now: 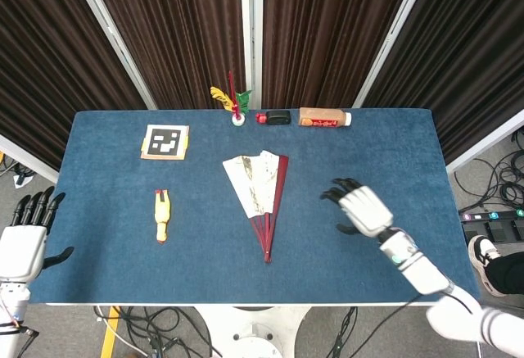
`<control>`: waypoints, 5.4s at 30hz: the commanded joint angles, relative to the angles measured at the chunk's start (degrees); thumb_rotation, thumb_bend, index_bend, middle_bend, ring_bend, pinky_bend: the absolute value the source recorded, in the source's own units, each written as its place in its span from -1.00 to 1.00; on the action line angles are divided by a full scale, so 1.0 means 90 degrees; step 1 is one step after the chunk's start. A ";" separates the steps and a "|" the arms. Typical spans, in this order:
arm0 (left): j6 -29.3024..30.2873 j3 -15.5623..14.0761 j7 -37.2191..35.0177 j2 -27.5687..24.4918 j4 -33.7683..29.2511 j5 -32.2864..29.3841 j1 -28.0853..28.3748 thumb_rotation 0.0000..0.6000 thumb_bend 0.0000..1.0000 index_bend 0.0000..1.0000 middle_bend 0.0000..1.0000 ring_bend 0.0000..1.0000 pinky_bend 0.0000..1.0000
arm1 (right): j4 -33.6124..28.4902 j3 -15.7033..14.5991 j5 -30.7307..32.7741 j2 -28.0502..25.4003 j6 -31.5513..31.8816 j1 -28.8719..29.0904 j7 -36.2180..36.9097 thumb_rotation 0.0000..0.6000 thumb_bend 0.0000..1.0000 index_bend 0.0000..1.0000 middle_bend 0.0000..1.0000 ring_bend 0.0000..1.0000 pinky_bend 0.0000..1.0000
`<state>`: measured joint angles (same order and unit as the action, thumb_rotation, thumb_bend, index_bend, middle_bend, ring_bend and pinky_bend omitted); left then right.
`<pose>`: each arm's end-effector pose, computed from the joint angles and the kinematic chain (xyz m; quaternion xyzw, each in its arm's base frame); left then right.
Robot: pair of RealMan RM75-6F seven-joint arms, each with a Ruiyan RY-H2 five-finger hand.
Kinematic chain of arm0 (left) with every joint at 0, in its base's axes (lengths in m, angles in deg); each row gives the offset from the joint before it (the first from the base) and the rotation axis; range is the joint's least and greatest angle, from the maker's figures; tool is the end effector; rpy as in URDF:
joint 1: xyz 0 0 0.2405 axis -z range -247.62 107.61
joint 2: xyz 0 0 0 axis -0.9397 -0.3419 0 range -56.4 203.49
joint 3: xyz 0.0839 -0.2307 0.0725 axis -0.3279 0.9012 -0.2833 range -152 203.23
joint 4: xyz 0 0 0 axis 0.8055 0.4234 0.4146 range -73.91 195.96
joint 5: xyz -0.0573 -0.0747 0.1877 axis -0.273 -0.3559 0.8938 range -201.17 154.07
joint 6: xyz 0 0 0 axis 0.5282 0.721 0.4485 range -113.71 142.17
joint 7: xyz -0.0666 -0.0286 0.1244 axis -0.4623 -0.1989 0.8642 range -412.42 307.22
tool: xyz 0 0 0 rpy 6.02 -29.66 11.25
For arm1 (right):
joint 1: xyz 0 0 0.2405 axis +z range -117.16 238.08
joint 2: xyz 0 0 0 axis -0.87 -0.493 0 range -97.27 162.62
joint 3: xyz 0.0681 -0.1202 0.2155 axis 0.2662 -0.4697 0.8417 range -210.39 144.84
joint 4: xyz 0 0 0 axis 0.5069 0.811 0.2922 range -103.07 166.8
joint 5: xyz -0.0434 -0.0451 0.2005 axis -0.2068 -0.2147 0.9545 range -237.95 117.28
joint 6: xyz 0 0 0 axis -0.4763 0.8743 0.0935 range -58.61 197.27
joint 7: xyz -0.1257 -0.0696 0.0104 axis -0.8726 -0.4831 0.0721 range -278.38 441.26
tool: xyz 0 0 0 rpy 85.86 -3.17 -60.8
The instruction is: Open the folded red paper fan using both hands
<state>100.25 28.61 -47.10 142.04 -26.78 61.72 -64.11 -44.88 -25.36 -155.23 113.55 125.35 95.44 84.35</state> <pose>-0.3169 0.1880 0.1448 -0.6066 -0.3507 -0.3686 0.6109 -0.1990 -0.3282 0.0260 0.7939 -0.2943 0.3894 0.3626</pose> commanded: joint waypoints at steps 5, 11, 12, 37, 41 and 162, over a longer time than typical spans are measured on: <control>-0.0007 -0.0016 -0.0096 0.0042 0.0050 -0.0040 -0.0037 1.00 -1.00 -0.73 -0.77 -0.86 -0.84 | 0.1689 -0.0015 -0.0150 0.1564 -0.0648 0.0981 -0.0013 1.00 -0.95 -0.40 -0.34 -0.68 -0.59; -0.0013 -0.0010 -0.0181 0.0050 0.0063 -0.0079 -0.0060 1.00 -1.00 -0.73 -0.77 -0.86 -0.84 | 0.2762 -0.0056 -0.0182 0.2467 -0.0319 0.1251 0.0254 1.00 -0.95 -0.31 -0.32 -0.68 -0.63; -0.0020 -0.0011 -0.0195 0.0050 0.0064 -0.0080 -0.0058 1.00 -1.00 -0.73 -0.77 -0.86 -0.84 | 0.2906 -0.0066 -0.0176 0.2582 -0.0277 0.1278 0.0319 1.00 -0.94 -0.29 -0.32 -0.68 -0.63; -0.0182 -0.0008 -0.0805 0.0140 0.0303 -0.0077 -0.0002 1.00 -1.00 -0.73 -0.77 -0.86 -0.84 | 0.5995 -0.0567 -0.0203 0.4545 0.0340 0.1823 0.1506 1.00 -0.40 0.03 -0.18 -0.55 -0.65; -0.0136 0.0024 -0.0894 0.0153 0.0358 -0.0024 0.0020 1.00 -1.00 -0.73 -0.77 -0.86 -0.84 | 0.6326 -0.0725 -0.0311 0.4628 0.0458 0.1930 0.1681 1.00 0.03 0.19 -0.06 -0.44 -0.57; -0.3012 0.1526 -0.2062 0.2741 0.1789 -0.2079 0.3537 1.00 -0.24 0.55 0.45 0.15 0.09 | 0.0001 -0.0052 0.0124 -0.0374 0.0383 0.2578 0.1095 1.00 1.00 0.84 0.42 0.10 -0.13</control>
<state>71.75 42.92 -70.97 169.12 -9.33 44.25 -31.65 -43.44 -25.45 -153.39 111.56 128.34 119.14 96.07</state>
